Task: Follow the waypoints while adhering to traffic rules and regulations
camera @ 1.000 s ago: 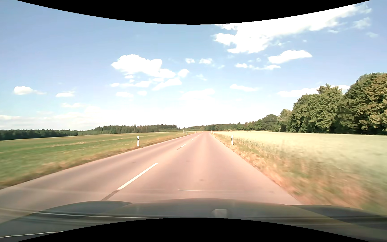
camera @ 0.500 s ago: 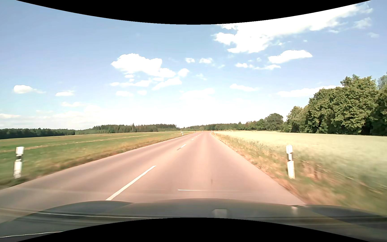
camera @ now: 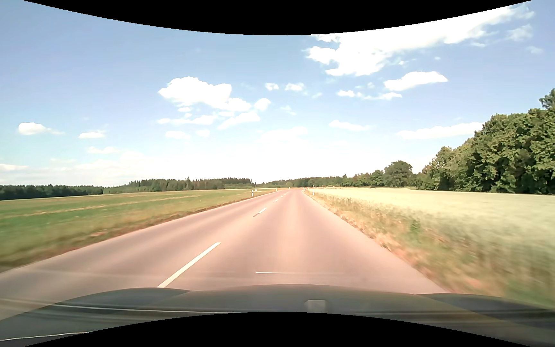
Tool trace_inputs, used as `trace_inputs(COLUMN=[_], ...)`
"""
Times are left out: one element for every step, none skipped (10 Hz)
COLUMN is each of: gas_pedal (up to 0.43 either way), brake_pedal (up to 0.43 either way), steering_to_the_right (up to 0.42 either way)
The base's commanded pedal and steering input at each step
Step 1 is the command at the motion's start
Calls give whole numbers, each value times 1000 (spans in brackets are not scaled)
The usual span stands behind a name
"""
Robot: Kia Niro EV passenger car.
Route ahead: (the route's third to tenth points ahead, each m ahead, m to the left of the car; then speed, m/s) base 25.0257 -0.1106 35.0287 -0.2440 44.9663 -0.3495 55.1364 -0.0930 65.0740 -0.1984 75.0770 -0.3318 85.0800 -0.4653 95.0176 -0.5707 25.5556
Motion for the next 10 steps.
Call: trace_inputs(gas_pedal=[118, 118, 118, 118, 118, 118, 118, 118, 118, 118], brake_pedal=[6, 6, 6, 6, 6, 6, 6, 6, 6, 6], steering_to_the_right=[1, 0, 0, 0, 0, 0, 0, -1, -1, -1])
